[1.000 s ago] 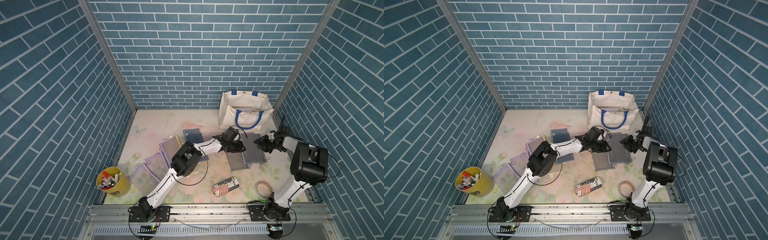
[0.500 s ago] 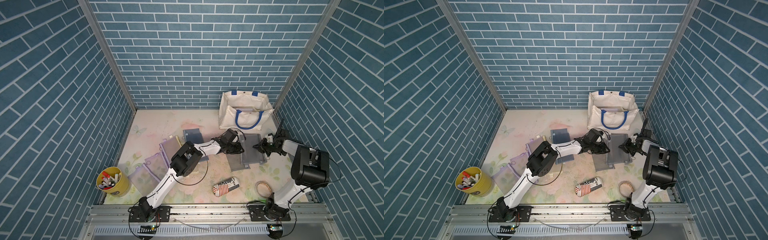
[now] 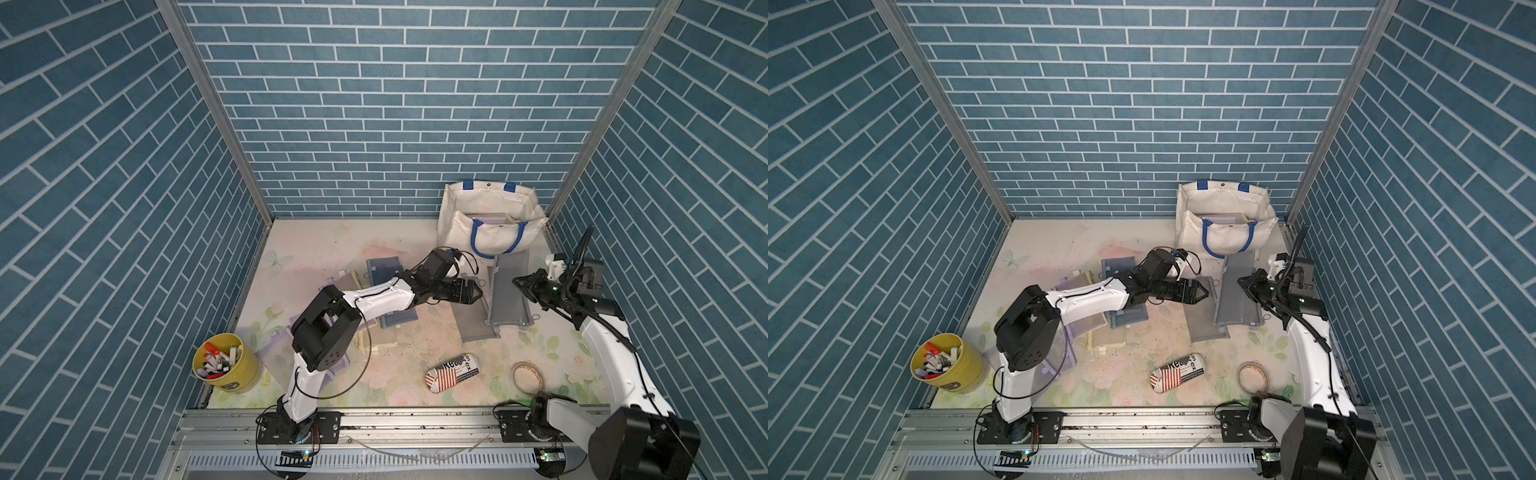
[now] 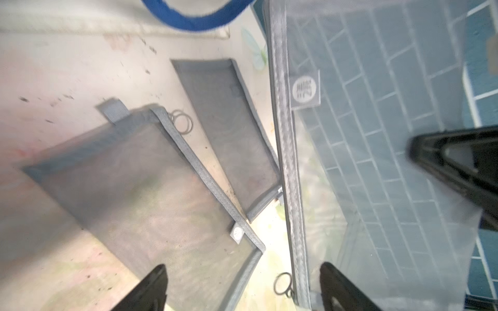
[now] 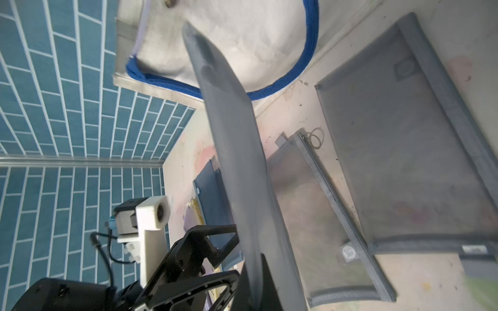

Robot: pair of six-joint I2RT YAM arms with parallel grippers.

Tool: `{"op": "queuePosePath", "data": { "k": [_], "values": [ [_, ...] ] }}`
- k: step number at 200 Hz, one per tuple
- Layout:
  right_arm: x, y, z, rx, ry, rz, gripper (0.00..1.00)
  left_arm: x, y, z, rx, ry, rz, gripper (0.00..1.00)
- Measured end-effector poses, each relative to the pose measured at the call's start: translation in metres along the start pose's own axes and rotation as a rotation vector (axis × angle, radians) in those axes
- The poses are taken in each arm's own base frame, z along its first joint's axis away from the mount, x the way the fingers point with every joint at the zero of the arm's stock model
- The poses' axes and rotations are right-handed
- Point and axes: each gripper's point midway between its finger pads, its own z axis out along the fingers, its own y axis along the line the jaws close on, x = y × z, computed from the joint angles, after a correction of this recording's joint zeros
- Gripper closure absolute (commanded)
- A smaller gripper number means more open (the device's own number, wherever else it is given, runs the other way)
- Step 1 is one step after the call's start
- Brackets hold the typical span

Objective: Put the pencil pouch into the canvas bag
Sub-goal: Pick up the pencil pouch, then place the pencil pouch in the canvas bag.

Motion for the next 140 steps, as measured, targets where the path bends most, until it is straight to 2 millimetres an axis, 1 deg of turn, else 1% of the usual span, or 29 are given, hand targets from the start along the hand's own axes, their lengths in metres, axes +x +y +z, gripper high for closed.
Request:
{"op": "queuePosePath", "data": {
  "k": [9,23,44,58,69,84,105,118,126,140],
  "values": [
    [-0.002,0.006,-0.01,0.022,-0.037,0.023,1.0,-0.006,-0.005,-0.011,-0.008,-0.018,0.027,0.01],
    [-0.012,0.018,-0.027,0.049,-0.111,0.062,1.0,-0.011,-0.01,-0.025,-0.021,-0.039,0.064,0.01],
    [-0.037,0.045,-0.047,0.048,-0.226,0.117,1.0,-0.01,-0.008,-0.039,-0.051,-0.051,0.093,0.01],
    [-0.056,0.065,-0.051,0.045,-0.278,0.142,1.0,-0.005,0.0,-0.048,-0.082,-0.051,0.093,0.01],
    [-0.072,0.082,-0.049,0.043,-0.311,0.149,1.0,0.0,0.009,-0.054,-0.111,-0.05,0.087,0.01],
    [-0.095,0.102,-0.037,0.038,-0.356,0.161,1.0,0.006,0.021,-0.064,-0.145,-0.054,0.077,0.01],
    [-0.122,0.117,-0.01,0.037,-0.404,0.196,1.0,0.009,0.034,-0.077,-0.183,-0.065,0.072,0.01],
    [-0.138,0.125,0.008,0.034,-0.428,0.215,1.0,0.01,0.037,-0.084,-0.196,-0.075,0.077,0.01],
    [-0.15,0.132,0.022,0.029,-0.444,0.229,1.0,0.01,0.039,-0.089,-0.203,-0.082,0.08,0.01],
    [-0.17,0.143,0.04,0.011,-0.479,0.244,1.0,0.01,0.04,-0.096,-0.212,-0.096,0.085,0.01]
  ]
}}
